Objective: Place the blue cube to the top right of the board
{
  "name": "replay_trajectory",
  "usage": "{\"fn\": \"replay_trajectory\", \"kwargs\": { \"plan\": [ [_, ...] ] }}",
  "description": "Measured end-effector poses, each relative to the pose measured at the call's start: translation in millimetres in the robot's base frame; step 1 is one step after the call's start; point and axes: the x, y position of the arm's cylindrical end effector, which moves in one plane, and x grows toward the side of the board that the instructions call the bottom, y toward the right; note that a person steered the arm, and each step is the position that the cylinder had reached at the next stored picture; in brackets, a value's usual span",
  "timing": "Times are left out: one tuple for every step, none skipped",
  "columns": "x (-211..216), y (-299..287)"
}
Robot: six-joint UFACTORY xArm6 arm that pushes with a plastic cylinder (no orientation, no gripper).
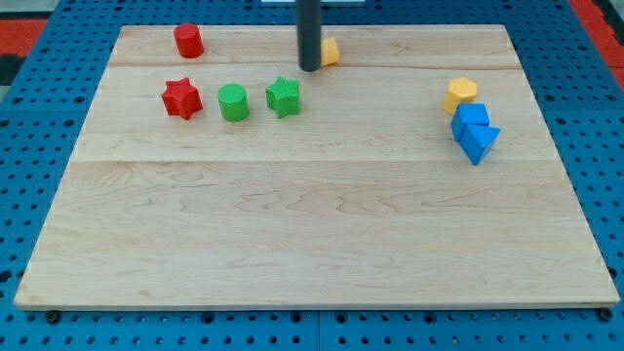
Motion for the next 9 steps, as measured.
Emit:
{"fn": "replay_trajectory", "kwargs": {
  "plan": [
    [-15, 7],
    [-27, 4],
    [16, 14],
    [48, 98],
    [108, 93],
    [174, 103],
    [227, 191],
    [223, 292],
    [167, 309]
  ]
}}
